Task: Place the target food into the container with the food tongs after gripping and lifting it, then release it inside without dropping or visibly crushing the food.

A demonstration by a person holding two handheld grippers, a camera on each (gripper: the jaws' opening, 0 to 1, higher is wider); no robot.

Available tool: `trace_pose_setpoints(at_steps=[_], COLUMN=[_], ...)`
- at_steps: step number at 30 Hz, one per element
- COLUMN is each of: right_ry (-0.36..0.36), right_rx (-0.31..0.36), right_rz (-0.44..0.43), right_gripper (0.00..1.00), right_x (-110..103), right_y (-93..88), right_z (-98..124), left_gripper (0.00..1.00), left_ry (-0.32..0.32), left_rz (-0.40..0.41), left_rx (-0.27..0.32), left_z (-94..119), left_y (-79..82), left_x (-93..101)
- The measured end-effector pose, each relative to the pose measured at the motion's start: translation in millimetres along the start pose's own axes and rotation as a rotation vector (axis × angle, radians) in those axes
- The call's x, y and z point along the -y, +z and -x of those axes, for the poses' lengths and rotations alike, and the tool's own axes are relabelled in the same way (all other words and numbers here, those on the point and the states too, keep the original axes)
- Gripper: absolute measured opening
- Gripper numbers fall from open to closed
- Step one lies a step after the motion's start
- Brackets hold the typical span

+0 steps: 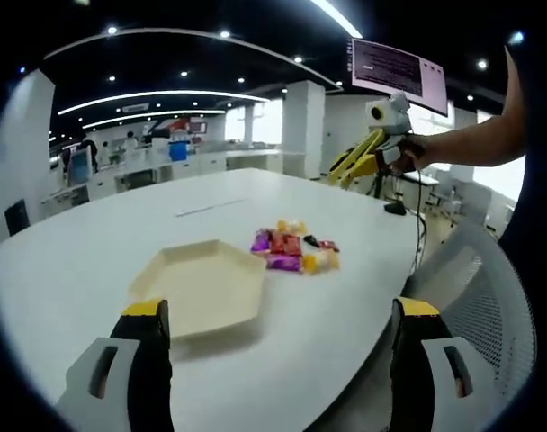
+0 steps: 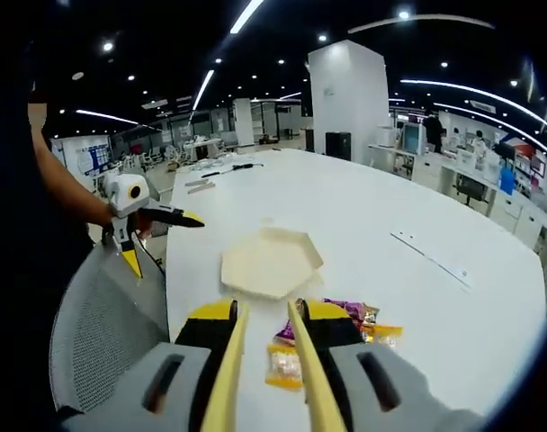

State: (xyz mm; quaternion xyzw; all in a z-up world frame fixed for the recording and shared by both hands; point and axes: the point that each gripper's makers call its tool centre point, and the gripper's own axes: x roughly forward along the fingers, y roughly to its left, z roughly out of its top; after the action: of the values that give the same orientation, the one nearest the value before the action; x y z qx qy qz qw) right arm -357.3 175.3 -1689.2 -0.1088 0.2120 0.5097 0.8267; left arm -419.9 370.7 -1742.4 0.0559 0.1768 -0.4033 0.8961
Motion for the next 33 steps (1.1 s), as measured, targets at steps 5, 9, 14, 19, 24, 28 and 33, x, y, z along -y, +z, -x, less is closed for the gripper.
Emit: trace_pose_setpoints(at_steps=[5, 9, 14, 19, 24, 28, 33], right_ry=[0.006, 0.011, 0.01, 0.003, -0.012, -0.022, -0.04], right_rx=[-0.042, -0.079, -0.09, -0.117, -0.137, -0.156, -0.187], right_rz=[-0.004, 0.011, -0.007, -0.02, -0.03, -0.043, -0.038], right_gripper=[0.27, 0.27, 0.27, 0.27, 0.27, 0.27, 0.27], right_x=[1.4, 0.6, 3.2, 5.5, 9.4, 12.3, 17.3], right_y=[-16.3, -29.1, -38.8, -55.6, -67.9, -76.9, -88.5], right_z=[-6.1, -11.7, -16.8, -23.6, -30.0, -33.9, -40.4], left_gripper=[0.98, 0.97, 0.99, 0.99, 0.99, 0.99, 0.99], left_ry=[-0.009, -0.005, -0.007, -0.02, -0.018, -0.01, -0.004], left_rz=[-0.007, -0.005, -0.002, 0.008, 0.013, 0.015, 0.018], left_rx=[-0.011, -0.015, -0.012, 0.004, 0.004, 0.004, 0.002], left_z=[-0.4, -0.7, -1.1, -0.9, -0.9, -0.6, -0.3], left_y=[-1.6, -1.9, -1.7, 0.4, -0.1, -0.5, -0.8], left_x=[2.5, 1.4, 1.9, 3.6, 2.7, 1.0, -0.5])
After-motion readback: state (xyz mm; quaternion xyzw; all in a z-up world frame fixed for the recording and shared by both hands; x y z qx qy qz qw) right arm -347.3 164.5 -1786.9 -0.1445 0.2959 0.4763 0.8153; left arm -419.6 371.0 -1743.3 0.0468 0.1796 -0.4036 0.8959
